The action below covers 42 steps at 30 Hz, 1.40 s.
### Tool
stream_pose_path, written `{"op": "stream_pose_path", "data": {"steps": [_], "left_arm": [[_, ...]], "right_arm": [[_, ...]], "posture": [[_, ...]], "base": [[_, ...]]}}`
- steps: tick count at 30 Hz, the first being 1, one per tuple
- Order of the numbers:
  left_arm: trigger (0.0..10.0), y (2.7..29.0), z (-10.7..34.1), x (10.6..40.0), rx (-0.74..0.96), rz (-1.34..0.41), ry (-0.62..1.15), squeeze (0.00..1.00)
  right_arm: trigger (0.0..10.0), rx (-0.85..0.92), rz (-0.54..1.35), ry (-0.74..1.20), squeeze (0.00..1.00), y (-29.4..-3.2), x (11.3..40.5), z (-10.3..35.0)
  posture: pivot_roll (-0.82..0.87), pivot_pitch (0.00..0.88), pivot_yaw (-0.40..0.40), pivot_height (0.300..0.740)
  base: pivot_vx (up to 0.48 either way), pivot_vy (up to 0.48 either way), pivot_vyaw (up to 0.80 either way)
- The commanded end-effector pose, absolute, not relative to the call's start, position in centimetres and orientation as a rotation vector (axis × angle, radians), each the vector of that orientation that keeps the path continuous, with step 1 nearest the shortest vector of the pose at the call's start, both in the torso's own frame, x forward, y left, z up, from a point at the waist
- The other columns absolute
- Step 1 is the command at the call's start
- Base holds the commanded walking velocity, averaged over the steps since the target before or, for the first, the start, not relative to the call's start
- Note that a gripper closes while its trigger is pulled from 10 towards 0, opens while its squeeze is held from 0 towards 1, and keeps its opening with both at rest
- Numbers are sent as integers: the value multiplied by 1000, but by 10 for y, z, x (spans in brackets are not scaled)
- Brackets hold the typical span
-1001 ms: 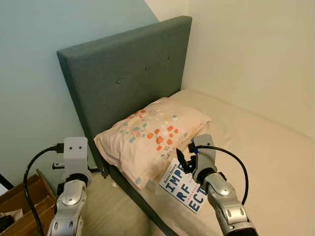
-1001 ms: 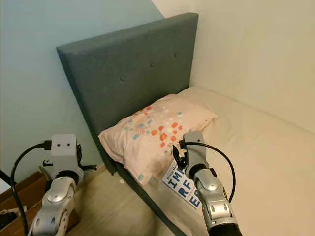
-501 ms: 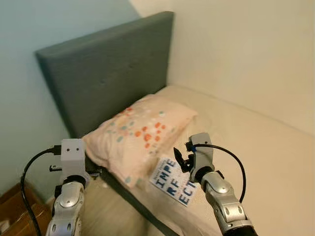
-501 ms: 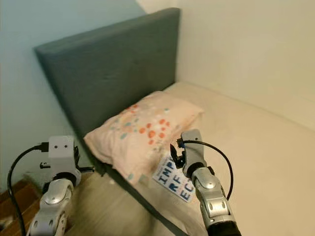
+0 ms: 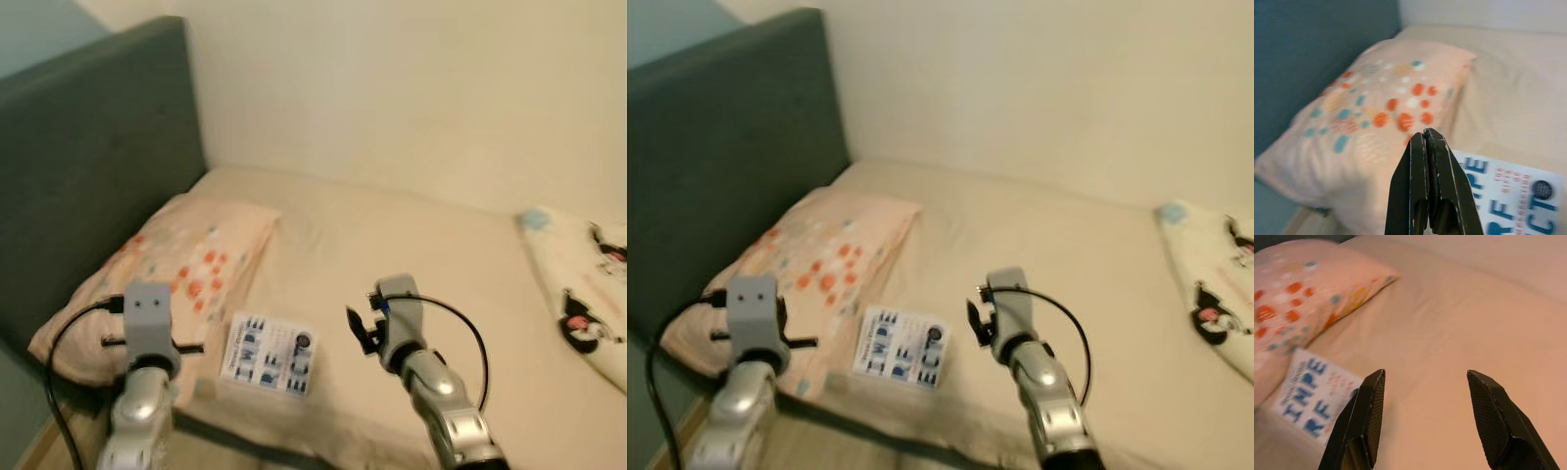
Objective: Clean up the room
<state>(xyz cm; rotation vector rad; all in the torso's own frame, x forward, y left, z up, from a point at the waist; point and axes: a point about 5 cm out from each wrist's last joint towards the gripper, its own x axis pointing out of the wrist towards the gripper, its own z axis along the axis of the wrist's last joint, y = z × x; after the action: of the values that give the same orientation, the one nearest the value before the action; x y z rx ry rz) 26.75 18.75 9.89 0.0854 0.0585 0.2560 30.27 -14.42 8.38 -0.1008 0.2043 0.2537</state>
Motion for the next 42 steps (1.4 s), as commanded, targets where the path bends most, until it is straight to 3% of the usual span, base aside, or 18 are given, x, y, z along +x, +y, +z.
{"op": "stream_pose_path", "data": {"steps": [1,20,30,35,42], "left_arm": [[10000,192,93,263,86,273,83,0],[10000,196,94,262,54,279,73,0],[10000,206,92,257,48,308,90,0],[10000,210,91,254,58,313,102,0],[10000,203,87,266,53,254,127,0]], "right_arm": [[10000,-81,272,232,0,-139,299,77],[10000,-74,293,236,0,-138,298,76],[10000,-128,364,222,0,-126,299,75],[10000,-135,372,228,0,-121,299,72],[10000,-108,315,212,0,-133,299,73]], "posture": [[-13,58,-58,733],[-15,46,-54,733],[0,63,-70,733],[-1,62,-65,733],[-41,35,-6,733]], "base": [[0,0,-800],[0,0,-774],[0,0,0],[0,0,726],[0,0,343]]}}
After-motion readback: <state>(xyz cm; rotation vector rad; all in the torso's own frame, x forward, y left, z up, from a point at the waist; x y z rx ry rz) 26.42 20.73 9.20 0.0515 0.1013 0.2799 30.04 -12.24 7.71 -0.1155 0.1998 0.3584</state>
